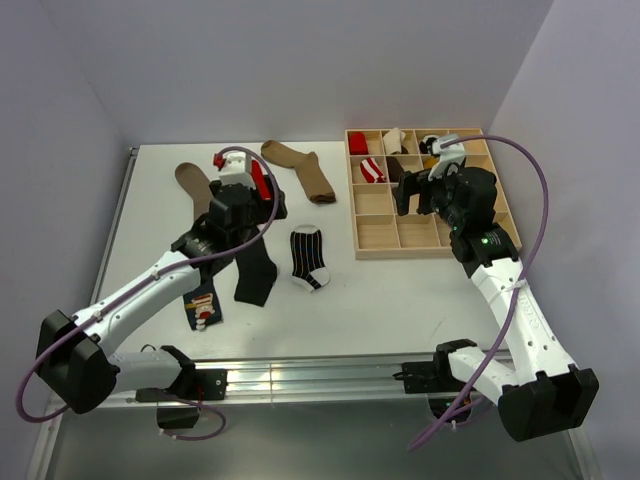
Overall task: Roll the socks
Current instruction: Roll the sock at the center of the board.
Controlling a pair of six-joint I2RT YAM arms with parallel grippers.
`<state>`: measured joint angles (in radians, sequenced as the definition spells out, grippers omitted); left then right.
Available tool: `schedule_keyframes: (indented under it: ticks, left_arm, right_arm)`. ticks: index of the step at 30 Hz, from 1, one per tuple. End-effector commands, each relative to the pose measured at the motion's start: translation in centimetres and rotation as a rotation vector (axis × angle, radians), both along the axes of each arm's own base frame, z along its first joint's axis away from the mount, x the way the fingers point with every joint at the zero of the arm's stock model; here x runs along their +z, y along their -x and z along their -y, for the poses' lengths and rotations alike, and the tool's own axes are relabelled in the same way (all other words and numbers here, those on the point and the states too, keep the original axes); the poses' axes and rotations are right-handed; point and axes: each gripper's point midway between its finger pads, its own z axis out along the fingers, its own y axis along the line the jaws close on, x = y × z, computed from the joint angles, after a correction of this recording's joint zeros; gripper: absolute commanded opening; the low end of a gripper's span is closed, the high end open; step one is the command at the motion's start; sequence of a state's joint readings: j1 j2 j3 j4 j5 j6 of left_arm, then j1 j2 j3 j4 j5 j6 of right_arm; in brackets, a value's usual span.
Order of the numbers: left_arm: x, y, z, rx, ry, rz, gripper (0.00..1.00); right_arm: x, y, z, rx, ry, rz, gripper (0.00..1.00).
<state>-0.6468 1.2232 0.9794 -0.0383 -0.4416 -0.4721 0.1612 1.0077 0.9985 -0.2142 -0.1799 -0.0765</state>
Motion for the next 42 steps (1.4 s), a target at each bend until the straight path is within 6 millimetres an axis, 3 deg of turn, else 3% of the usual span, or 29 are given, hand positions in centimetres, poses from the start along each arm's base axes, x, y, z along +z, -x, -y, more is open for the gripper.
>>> schedule_keyframes:
  ticks: [1, 5, 13, 17, 27, 33, 42]
  left_arm:
    - [0.0, 0.1, 1.7, -0.05, -0.031, 0.028, 0.95]
    - [-1.5, 0.8, 3.3, -0.101, -0.096, 0.015, 0.92]
    - [-8.0, 3.9, 8.1, -0.29, -0.265, -0.063, 0.81]
    - [-11.5, 5.2, 9.4, -0.358, -0.349, -0.121, 0.76]
    - [-16.6, 9.1, 11.1, -0.561, -0.396, -0.171, 0.71]
    - [-18.7, 9.8, 11.7, -0.626, -0.409, -0.168, 0.65]
    - [-20.0, 10.0, 13.2, -0.692, -0.418, -0.19, 0.57]
  right_arm:
    - [1.9, 0.1, -0.3, 0.028, 0.016, 0.039, 1.0]
    - [1.5, -0.4, -0.4, 0.058, 0.066, 0.017, 0.95]
    - [-0.8, -0.9, -1.1, 0.113, 0.107, -0.037, 0.88]
    - [-2.3, -1.1, -1.4, 0.133, 0.113, -0.071, 0.84]
    - [-4.9, -1.4, -1.6, 0.166, 0.141, -0.122, 0.8]
    - [-5.8, -1.7, -1.7, 0.178, 0.154, -0.137, 0.77]
    - [-6.9, -2.3, -1.6, 0.182, 0.175, -0.155, 0.72]
